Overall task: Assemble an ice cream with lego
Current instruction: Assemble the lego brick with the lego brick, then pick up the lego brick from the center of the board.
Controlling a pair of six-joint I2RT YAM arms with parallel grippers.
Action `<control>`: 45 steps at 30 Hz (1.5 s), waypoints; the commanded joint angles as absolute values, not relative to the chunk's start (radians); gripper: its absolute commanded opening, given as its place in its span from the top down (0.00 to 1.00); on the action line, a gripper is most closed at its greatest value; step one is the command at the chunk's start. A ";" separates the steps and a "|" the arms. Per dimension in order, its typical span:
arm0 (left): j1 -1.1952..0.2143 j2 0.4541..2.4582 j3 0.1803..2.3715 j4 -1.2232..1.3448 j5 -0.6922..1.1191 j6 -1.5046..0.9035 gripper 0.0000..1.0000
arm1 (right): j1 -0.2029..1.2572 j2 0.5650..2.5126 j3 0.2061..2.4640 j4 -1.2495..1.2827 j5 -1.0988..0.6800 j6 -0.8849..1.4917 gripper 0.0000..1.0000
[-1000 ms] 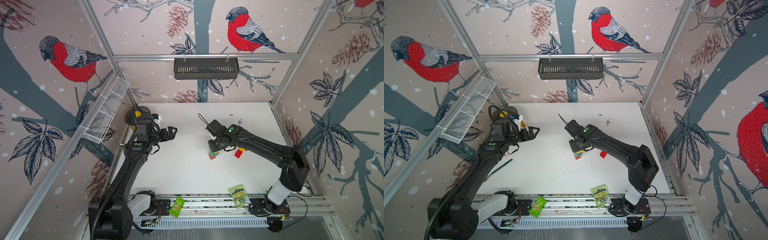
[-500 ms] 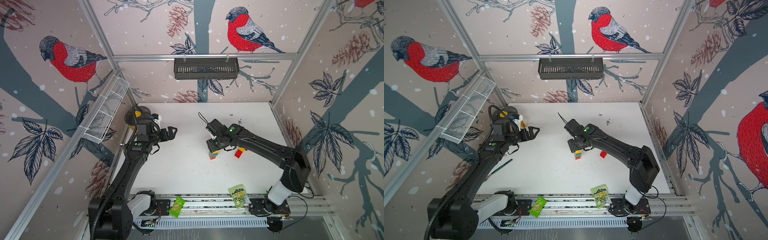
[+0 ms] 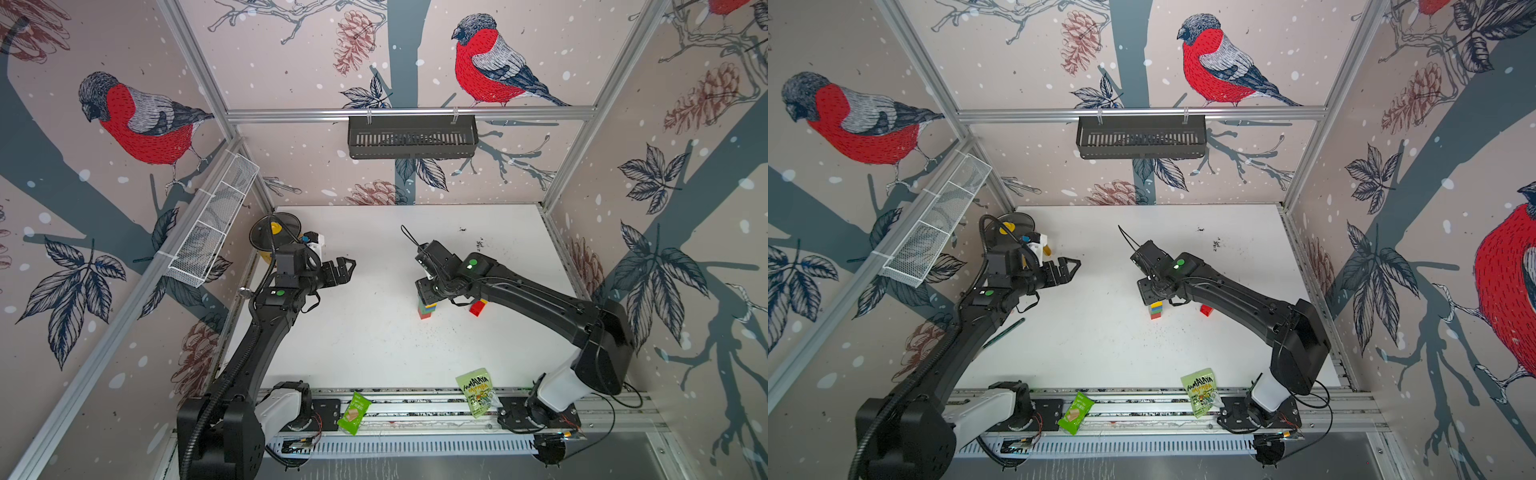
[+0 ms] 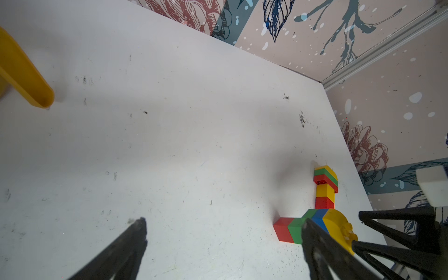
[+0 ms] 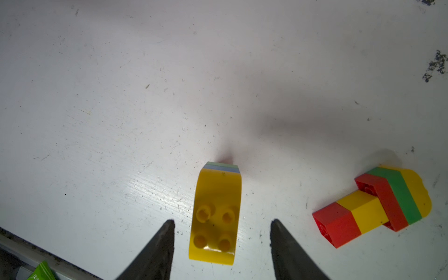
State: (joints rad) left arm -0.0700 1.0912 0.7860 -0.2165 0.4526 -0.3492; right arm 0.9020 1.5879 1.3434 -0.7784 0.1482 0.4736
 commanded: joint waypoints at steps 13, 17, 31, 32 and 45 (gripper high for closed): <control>-0.090 1.101 0.782 -0.158 0.480 -0.377 0.01 | 0.957 1.452 1.085 -0.510 0.213 0.611 0.35; -0.094 1.098 0.785 -0.164 0.475 -0.377 0.01 | 0.957 1.453 1.066 -0.502 0.210 0.589 0.36; -0.106 1.098 0.784 -0.170 0.463 -0.378 0.01 | 0.970 1.424 0.982 -0.380 0.227 0.518 0.39; -0.107 1.097 0.787 -0.170 0.463 -0.378 0.02 | 0.971 1.430 0.983 -0.380 0.229 0.518 0.39; -0.116 1.098 0.792 -0.182 0.452 -0.371 0.02 | 0.959 1.452 0.962 -0.328 0.269 0.547 0.48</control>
State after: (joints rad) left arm -0.1146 1.0966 0.7856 -0.1925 0.4618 -0.3767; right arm 0.9607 1.4471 0.9627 -0.3561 0.2375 0.5285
